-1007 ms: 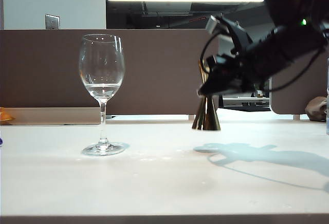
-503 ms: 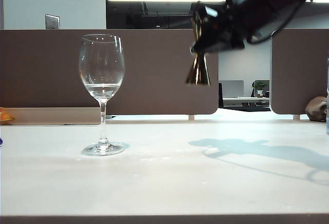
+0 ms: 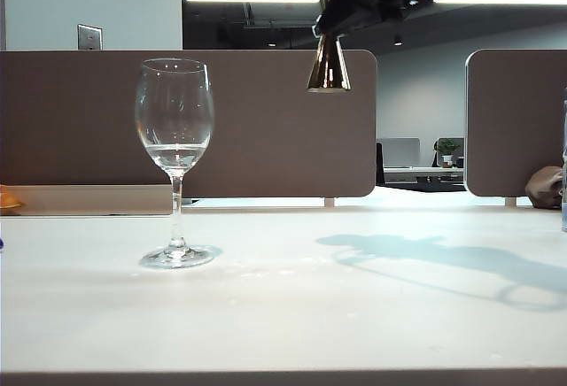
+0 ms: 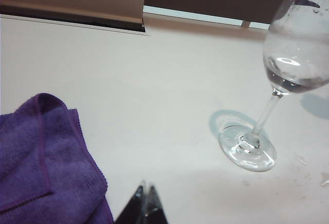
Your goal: Pick up the jigger and pour the water inside into the glass.
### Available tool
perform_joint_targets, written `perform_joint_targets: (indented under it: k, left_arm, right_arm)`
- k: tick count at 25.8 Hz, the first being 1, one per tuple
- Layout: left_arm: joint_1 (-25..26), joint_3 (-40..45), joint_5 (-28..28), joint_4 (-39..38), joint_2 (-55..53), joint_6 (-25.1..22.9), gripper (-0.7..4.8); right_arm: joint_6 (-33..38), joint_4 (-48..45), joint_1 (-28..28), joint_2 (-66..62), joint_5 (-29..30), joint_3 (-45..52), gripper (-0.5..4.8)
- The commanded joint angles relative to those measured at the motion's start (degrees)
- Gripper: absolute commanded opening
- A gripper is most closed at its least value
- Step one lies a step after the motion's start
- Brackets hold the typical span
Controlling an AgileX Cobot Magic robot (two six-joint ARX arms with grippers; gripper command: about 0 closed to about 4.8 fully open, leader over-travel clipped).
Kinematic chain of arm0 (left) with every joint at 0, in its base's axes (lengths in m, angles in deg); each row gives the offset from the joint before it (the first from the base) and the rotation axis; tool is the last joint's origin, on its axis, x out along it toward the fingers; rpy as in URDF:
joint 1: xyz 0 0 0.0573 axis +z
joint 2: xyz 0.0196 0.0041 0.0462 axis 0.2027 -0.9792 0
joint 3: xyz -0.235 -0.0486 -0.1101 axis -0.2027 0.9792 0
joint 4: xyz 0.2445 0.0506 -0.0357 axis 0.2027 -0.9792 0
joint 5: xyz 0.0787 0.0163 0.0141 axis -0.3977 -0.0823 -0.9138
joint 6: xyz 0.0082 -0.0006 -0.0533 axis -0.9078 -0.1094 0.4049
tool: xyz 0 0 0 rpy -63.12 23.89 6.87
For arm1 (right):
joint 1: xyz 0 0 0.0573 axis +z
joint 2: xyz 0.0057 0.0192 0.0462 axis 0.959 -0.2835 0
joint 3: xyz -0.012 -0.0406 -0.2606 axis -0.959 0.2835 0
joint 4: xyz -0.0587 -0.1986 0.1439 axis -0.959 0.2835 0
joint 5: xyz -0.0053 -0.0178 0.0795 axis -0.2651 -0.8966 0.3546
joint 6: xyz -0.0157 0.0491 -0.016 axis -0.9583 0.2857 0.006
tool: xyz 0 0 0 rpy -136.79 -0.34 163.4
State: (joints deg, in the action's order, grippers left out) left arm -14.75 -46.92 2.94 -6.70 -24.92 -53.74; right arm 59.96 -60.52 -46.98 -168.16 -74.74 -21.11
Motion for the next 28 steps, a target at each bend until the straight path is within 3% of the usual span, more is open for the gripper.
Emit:
perform_joint_targets:
  k: [1, 18, 28]
  left_arm:
    - [0.1, -0.1, 0.0, 0.7, 0.0, -0.1, -0.05]
    - [0.1, -0.1, 0.2, 0.7, 0.0, -0.1, -0.05]
    - [0.1, -0.1, 0.2, 0.7, 0.0, -0.1, -0.05]
  right_arm:
    - [-0.2, 0.9, 1.1, -1.1, -0.3, -1.9, -0.06]
    - [-5.8, 6.6, 9.2, -7.0, -5.0, -7.1, -0.06]
    - [-8.5, 6.1, 12.0, -7.0, -10.7, -7.8, -0.06]
